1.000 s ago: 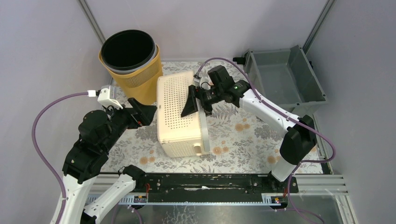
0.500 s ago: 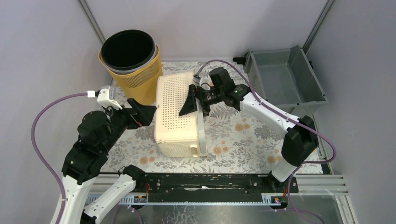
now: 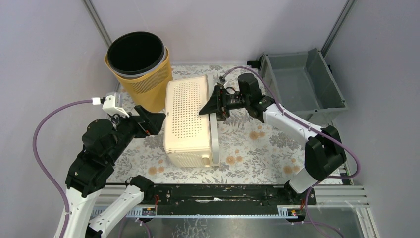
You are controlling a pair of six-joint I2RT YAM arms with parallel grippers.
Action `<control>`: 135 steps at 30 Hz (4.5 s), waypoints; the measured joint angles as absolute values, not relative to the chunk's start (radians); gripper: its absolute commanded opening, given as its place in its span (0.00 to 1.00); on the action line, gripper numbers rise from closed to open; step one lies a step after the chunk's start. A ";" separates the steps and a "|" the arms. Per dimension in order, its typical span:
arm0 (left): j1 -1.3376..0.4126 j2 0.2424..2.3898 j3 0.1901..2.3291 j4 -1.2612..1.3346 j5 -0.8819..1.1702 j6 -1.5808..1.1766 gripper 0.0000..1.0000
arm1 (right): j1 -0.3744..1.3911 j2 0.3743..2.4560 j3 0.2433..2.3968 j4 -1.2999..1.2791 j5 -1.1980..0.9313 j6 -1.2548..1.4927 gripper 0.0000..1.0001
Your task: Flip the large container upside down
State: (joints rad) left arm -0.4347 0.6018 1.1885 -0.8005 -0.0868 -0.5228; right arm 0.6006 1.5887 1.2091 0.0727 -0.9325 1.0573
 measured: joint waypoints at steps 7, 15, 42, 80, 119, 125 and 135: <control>-0.435 0.602 1.186 -0.801 -0.087 -0.523 1.00 | 0.600 1.592 1.202 0.170 -0.963 1.124 0.54; -0.435 0.601 1.186 -0.801 -0.087 -0.523 1.00 | 0.600 1.632 1.215 0.143 -0.962 1.106 0.46; -0.435 0.600 1.172 -0.801 -0.087 -0.523 1.00 | 0.616 1.658 1.258 0.151 -0.960 1.125 0.31; -0.435 0.632 1.240 -0.802 -0.087 -0.522 1.00 | 0.666 2.162 1.431 1.427 -0.921 2.038 0.00; -0.435 0.638 1.278 -0.809 -0.088 -0.522 1.00 | 0.701 2.259 1.286 1.604 -0.744 1.823 0.25; -0.435 0.639 1.278 -0.809 -0.088 -0.522 1.00 | 0.678 2.247 1.220 1.605 -0.776 1.773 0.41; -0.435 0.649 1.278 -0.808 -0.088 -0.522 1.00 | 0.646 2.246 1.126 1.602 -0.836 1.726 0.53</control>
